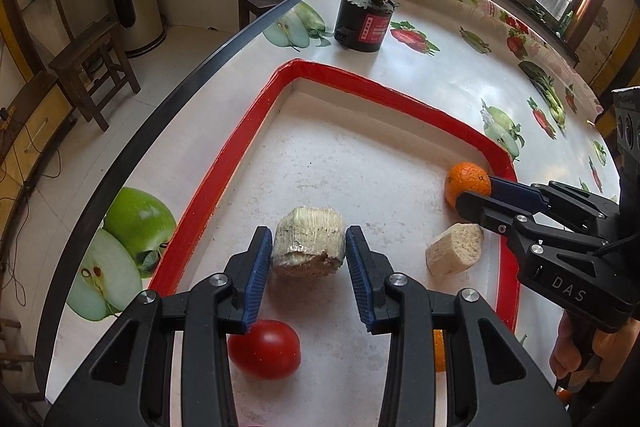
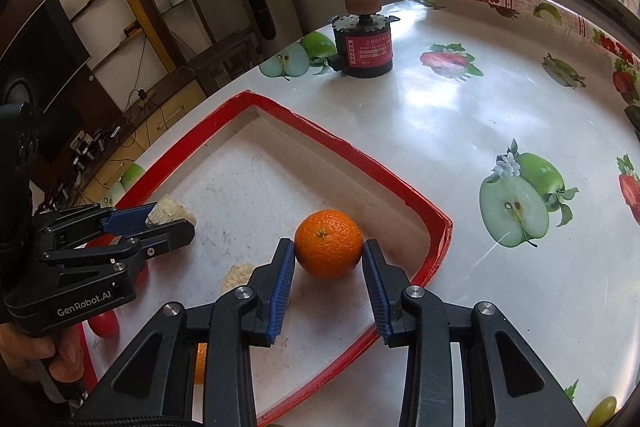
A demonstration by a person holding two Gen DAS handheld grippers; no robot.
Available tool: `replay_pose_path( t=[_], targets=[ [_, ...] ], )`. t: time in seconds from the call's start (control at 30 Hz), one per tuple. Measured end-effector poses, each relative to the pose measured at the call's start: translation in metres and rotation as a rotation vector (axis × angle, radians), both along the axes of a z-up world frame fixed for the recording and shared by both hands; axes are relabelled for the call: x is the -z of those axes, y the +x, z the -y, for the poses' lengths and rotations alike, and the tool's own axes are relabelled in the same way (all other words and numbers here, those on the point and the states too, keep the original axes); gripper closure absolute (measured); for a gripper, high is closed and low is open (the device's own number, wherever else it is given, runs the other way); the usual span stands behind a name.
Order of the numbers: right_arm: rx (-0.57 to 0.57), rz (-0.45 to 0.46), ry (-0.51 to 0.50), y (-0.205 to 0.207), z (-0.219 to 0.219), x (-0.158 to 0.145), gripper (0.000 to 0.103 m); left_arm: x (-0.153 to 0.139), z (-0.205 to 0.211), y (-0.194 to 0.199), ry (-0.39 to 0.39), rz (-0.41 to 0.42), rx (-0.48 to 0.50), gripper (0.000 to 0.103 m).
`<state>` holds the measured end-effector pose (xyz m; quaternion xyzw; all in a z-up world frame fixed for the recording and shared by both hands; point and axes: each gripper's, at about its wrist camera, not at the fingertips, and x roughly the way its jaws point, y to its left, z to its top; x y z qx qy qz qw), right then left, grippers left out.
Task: Organize fruits
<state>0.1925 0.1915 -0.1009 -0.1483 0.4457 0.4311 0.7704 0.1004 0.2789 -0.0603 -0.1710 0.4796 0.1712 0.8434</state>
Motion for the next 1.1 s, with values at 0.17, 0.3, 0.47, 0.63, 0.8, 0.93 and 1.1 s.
replay_pose_path(
  t=[0.17,0.3,0.47,0.63,0.8,0.93,1.1],
  targets=[
    [0.001,0.004,0.006,-0.003,0.003,-0.003,0.063,-0.002,0.002,-0.002,0.012,-0.009,-0.014,0.061],
    [0.01,0.022,0.02,-0.007,0.011,-0.013,0.05,-0.012,0.003,-0.011,0.023,0.02,-0.032,0.047],
    [0.01,0.04,0.044,-0.019,0.025,-0.029,0.049,-0.021,0.009,-0.021,0.023,0.039,-0.033,0.047],
    [0.019,0.048,0.062,-0.032,0.045,-0.041,0.049,-0.025,0.02,-0.033,0.011,0.053,-0.029,0.047],
    [0.029,0.057,0.067,-0.045,0.069,-0.048,0.049,-0.029,0.033,-0.041,-0.002,0.066,-0.018,0.047],
    [0.043,0.067,0.073,-0.056,0.089,-0.054,0.049,-0.034,0.047,-0.047,-0.006,0.082,0.001,0.047],
    [0.066,0.079,0.082,-0.069,0.117,-0.06,0.046,-0.04,0.066,-0.052,-0.015,0.104,0.033,0.047]
  ],
)
